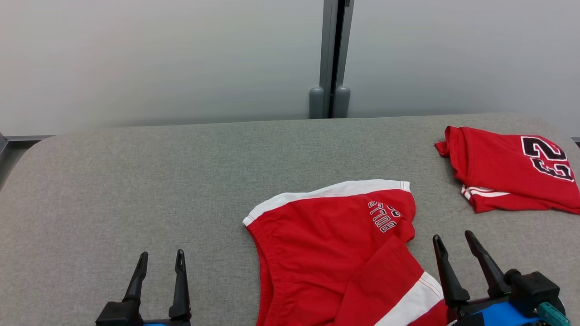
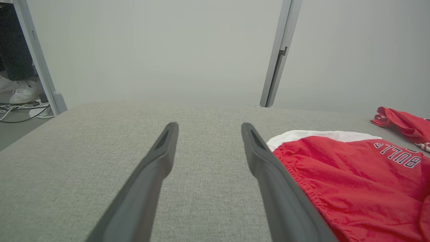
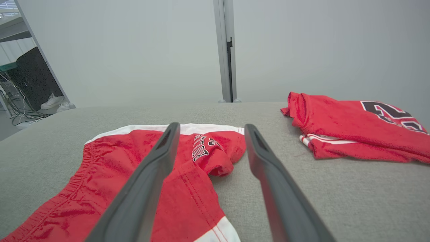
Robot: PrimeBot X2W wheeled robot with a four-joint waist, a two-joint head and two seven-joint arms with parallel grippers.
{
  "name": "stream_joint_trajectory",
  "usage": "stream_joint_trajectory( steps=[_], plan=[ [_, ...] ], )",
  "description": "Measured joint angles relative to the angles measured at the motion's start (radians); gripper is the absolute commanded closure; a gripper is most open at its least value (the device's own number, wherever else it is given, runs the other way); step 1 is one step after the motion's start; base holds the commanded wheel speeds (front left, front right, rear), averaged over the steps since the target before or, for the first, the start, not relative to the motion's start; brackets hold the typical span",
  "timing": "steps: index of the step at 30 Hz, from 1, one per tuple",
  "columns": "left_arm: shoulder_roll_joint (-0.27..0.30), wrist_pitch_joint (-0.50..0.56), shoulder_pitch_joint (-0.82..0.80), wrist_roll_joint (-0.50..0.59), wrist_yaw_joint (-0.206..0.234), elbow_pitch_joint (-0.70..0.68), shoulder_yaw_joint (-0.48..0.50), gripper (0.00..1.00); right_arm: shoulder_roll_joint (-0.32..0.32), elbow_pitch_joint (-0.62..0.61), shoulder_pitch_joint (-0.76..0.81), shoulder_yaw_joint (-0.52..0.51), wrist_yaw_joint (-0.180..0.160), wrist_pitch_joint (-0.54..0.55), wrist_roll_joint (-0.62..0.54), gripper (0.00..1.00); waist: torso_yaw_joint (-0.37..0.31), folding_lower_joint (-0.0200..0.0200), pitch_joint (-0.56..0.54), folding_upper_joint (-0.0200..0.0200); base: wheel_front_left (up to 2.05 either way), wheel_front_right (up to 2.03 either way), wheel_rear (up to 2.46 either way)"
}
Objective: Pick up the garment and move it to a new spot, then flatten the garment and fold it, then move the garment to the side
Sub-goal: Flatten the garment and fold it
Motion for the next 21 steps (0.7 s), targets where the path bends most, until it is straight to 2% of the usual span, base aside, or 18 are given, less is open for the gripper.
stream_joint_trajectory(
  steps=[4, 11, 21],
  plan=[
    [0.0, 0.0, 0.0, 0.006, -0.006, 0.002, 0.001, 0.0, 0.023, -0.038, 0.014, -0.026, 0.0, 0.0, -0.024, 0.0, 0.001, 0.0, -0.003, 0.0, 0.0, 0.0, 0.0],
    [0.0, 0.0, -0.002, 0.028, -0.021, 0.012, -0.024, 0.0, 0.041, -0.03, 0.024, -0.025, 0.0, 0.0, -0.035, 0.0, -0.005, 0.0, 0.005, 0.0, 0.0, 0.0, 0.0],
    [0.0, 0.0, -0.047, 0.076, -0.067, 0.112, -0.2, 0.0, 0.05, -0.008, 0.007, -0.013, 0.0, 0.0, -0.036, 0.0, -0.034, 0.0001, 0.036, 0.0, 0.0, 0.0, 0.0]
  ],
)
